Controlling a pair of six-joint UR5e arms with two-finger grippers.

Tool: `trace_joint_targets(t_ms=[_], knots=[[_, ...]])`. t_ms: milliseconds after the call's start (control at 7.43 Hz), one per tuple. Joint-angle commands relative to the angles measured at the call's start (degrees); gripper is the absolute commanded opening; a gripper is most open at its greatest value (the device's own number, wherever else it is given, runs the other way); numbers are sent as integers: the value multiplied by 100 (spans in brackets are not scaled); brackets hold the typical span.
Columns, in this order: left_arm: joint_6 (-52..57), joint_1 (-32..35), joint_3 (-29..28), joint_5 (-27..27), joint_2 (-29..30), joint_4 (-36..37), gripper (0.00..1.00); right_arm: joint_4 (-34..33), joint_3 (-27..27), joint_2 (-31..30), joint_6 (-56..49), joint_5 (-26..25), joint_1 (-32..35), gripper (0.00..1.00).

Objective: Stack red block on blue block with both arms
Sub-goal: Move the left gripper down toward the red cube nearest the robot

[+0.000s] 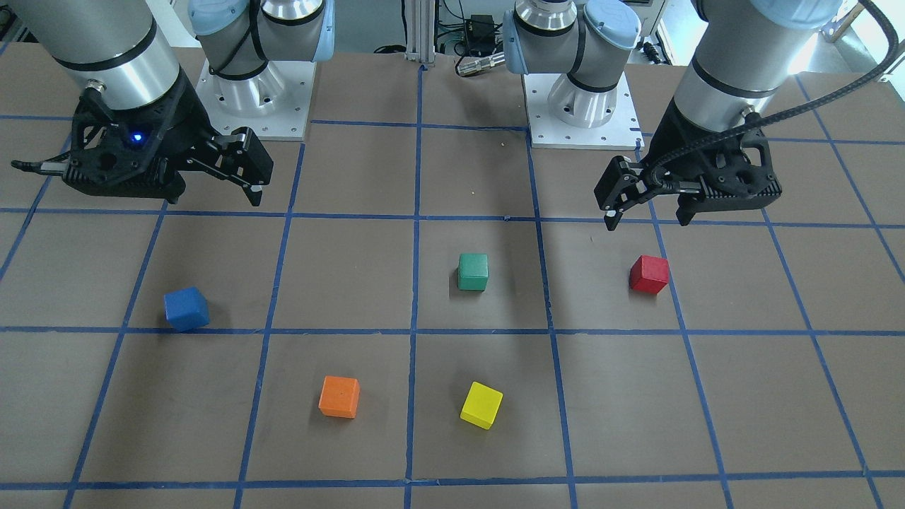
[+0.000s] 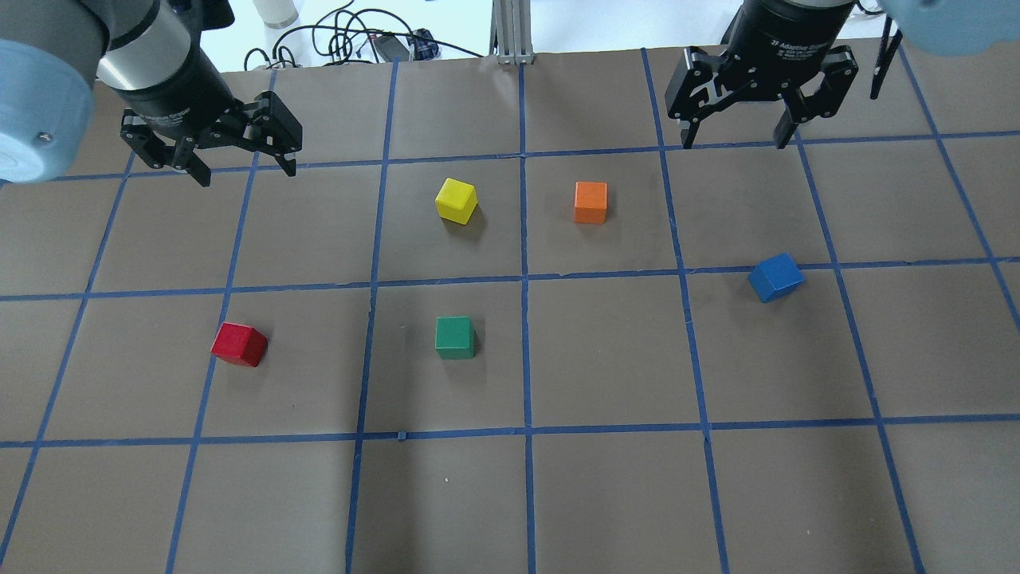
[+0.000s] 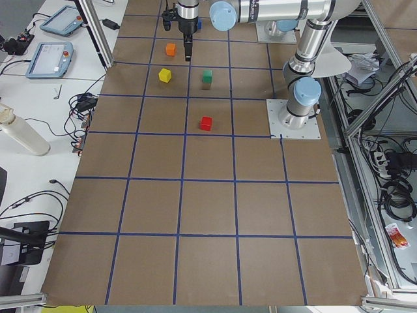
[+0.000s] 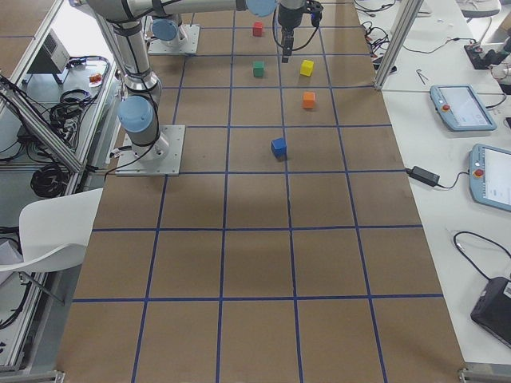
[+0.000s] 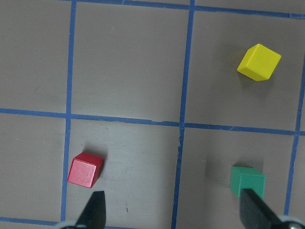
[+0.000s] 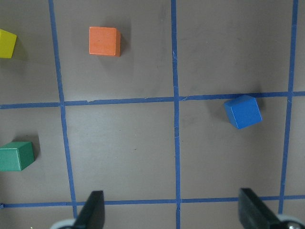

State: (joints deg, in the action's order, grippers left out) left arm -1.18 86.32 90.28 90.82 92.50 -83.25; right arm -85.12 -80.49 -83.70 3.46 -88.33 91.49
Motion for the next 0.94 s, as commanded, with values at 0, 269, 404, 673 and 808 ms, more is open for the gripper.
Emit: trace_joint_targets(t_ms=[0, 269, 404, 673, 808], knots=[[21, 34, 33, 15, 23, 2, 100, -22, -28, -59, 6, -18, -17, 100], [57, 34, 86, 23, 23, 2, 100, 4, -28, -94, -3, -27, -17, 100], [83, 34, 86, 23, 23, 2, 100, -13, -28, -103, -3, -27, -35, 100], [877, -184, 226, 32, -4, -7, 100, 22, -45, -103, 5, -35, -26, 100], [1327, -734, 505, 6, 14, 115, 100, -4, -37, -94, -12, -44, -52, 100]])
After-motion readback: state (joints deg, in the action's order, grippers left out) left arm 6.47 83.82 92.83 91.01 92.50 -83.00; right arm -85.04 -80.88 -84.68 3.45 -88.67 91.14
